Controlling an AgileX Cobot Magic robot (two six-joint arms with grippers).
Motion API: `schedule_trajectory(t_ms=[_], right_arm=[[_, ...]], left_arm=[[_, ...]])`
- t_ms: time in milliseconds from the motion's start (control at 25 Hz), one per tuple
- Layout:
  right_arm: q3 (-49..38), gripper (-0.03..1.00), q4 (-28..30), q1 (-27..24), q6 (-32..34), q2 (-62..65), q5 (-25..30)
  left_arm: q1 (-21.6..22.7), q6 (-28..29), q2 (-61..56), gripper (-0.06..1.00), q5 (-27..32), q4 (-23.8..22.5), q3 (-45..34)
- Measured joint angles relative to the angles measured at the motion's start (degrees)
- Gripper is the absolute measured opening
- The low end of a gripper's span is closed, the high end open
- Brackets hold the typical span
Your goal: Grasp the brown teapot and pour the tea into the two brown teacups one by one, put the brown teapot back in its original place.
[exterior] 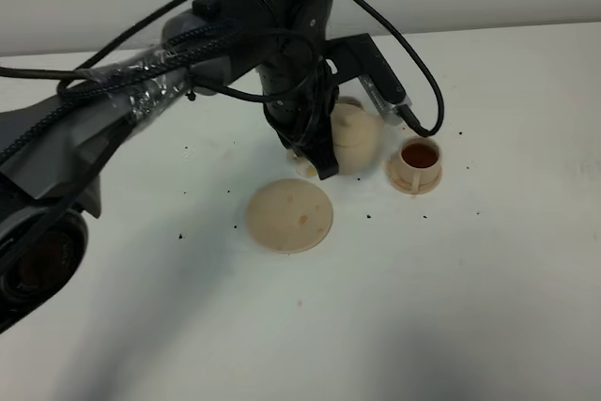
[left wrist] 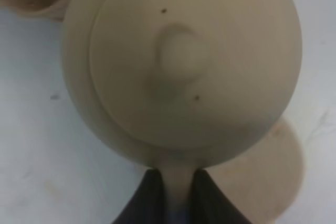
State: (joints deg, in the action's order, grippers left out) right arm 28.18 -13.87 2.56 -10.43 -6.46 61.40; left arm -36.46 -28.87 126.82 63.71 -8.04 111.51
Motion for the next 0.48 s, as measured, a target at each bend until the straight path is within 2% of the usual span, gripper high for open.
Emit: schedule_trajectory(t_ms=[280, 480], right_arm=[[0.0, 0.24, 0.0, 0.0, 0.0, 0.0, -0.05], [0.0, 0.24, 0.0, 0.0, 0.0, 0.0, -0.05]], left_arm=[[4.31, -6.81, -1.77, 0.15, -1.32, -4.24, 0.04], [5.46, -12.77, -1.63, 0.15, -6.49, -10.62, 0.04]])
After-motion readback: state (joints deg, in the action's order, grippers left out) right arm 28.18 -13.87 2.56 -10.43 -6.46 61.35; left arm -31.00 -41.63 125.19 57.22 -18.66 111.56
